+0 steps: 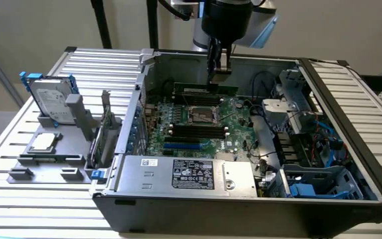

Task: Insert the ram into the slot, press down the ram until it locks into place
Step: 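Insert the ram into the slot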

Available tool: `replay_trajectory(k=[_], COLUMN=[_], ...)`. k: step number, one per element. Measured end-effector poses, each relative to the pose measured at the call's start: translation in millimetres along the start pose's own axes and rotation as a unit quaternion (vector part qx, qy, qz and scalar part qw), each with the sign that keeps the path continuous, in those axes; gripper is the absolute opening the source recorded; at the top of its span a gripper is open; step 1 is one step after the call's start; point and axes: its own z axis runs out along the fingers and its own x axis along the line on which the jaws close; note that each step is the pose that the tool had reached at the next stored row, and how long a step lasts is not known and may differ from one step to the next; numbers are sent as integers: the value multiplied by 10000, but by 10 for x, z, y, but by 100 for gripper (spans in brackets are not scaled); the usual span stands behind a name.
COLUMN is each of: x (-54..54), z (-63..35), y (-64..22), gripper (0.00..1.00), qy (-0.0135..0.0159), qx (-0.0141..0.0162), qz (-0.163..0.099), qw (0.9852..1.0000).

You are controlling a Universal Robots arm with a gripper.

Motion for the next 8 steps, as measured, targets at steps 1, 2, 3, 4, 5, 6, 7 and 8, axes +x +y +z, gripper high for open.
replay_trajectory(k=[1,2,3,4,5,6,7,8], x=[-4,-6,-9,-11,-13,-15,-15,-14], z=[18,36,55,72,90,110,128,146], y=[-1,-1,-1,-2,-2,-3,-4,-4], gripper=[13,13,13,13,13,13,13,13], qy=[-1,-1,-1,-1,-1,-1,-1,-1], qx=[0,1,0,0,0,0,1,0], qz=[0,0,0,0,0,0,0,0], qw=[10000,10000,10000,10000,10000,10000,10000,10000])
